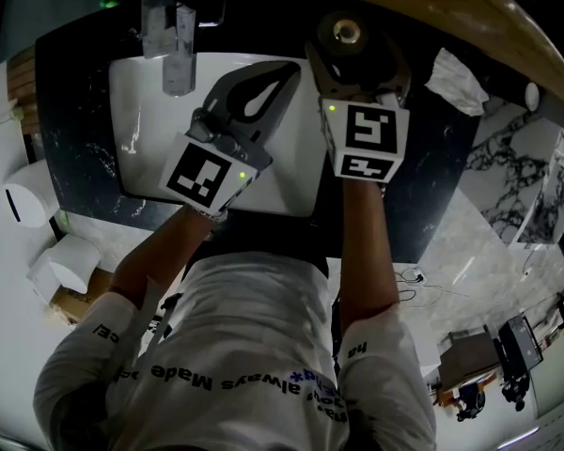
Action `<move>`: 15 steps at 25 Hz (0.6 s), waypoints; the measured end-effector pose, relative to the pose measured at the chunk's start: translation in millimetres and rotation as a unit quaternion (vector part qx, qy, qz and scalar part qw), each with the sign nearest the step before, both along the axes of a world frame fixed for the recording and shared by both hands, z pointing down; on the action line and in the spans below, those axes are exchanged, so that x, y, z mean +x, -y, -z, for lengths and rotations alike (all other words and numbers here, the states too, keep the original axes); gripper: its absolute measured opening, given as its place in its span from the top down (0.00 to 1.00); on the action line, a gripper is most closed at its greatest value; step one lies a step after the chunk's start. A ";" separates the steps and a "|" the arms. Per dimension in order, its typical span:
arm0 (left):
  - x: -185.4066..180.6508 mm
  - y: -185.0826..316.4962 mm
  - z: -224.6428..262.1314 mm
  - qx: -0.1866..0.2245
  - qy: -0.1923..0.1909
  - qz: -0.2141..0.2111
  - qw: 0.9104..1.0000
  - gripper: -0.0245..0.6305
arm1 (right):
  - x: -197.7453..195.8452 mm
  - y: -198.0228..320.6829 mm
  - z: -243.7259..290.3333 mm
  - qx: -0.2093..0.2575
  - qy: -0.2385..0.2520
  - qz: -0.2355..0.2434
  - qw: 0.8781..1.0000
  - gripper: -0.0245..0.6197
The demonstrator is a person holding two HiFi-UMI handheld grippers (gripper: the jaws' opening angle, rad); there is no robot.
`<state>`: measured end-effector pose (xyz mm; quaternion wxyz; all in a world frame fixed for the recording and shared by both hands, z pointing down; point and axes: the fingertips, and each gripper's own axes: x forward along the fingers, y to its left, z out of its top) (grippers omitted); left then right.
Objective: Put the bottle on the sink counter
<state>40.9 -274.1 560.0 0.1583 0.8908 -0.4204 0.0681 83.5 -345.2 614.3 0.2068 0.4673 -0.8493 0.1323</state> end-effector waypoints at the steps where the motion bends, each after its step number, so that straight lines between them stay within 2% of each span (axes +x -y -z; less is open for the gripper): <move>1: -0.2 -2.6 4.6 0.002 0.000 -0.002 1.000 0.96 | 4.3 -4.2 5.7 0.002 0.004 -0.004 1.000 0.39; 8: -1.2 -28.4 46.2 0.025 0.001 -0.021 0.999 0.96 | 27.1 -55.0 69.9 0.019 0.020 0.004 1.000 0.40; 11: 1.1 -45.2 72.5 0.032 0.005 -0.034 0.999 0.96 | 24.4 -82.4 111.4 0.035 0.035 0.025 0.999 0.52; 15: 2.1 -68.4 114.6 0.053 0.002 -0.056 0.997 0.96 | 13.0 -118.5 165.3 0.052 0.041 0.063 0.996 0.59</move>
